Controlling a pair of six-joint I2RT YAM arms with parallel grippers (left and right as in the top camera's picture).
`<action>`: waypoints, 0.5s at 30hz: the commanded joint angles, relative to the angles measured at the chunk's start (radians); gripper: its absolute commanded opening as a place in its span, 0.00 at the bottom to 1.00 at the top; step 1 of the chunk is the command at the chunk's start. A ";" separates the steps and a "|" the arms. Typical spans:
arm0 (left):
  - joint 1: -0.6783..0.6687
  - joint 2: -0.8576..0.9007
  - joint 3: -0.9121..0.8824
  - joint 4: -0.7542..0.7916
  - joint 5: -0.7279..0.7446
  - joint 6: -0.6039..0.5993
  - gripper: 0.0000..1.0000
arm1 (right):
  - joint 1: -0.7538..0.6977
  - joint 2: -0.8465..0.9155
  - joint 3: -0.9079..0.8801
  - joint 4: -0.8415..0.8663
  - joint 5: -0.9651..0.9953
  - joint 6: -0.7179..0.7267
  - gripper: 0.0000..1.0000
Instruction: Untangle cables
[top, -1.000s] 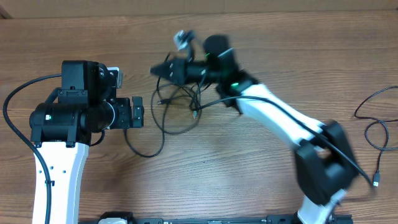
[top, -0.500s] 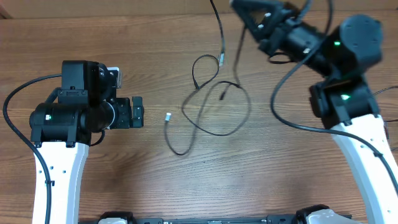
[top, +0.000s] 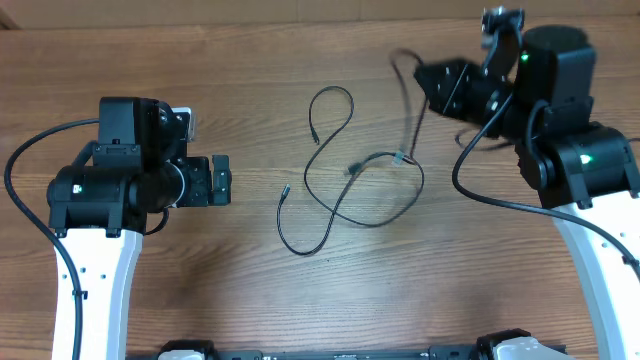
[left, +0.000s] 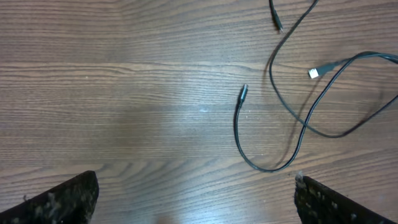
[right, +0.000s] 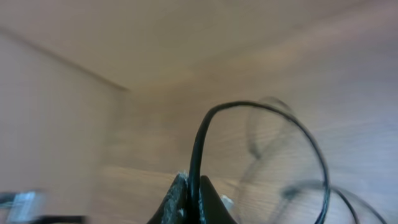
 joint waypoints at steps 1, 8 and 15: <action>0.005 -0.008 0.008 0.001 0.006 0.000 1.00 | -0.002 -0.022 0.013 -0.093 0.081 -0.061 0.04; 0.005 -0.008 0.008 0.001 0.006 0.000 1.00 | -0.002 -0.238 0.030 0.118 -0.274 -0.070 0.04; 0.005 -0.008 0.008 0.001 0.006 0.000 1.00 | -0.003 -0.349 0.098 0.401 -0.111 -0.051 0.04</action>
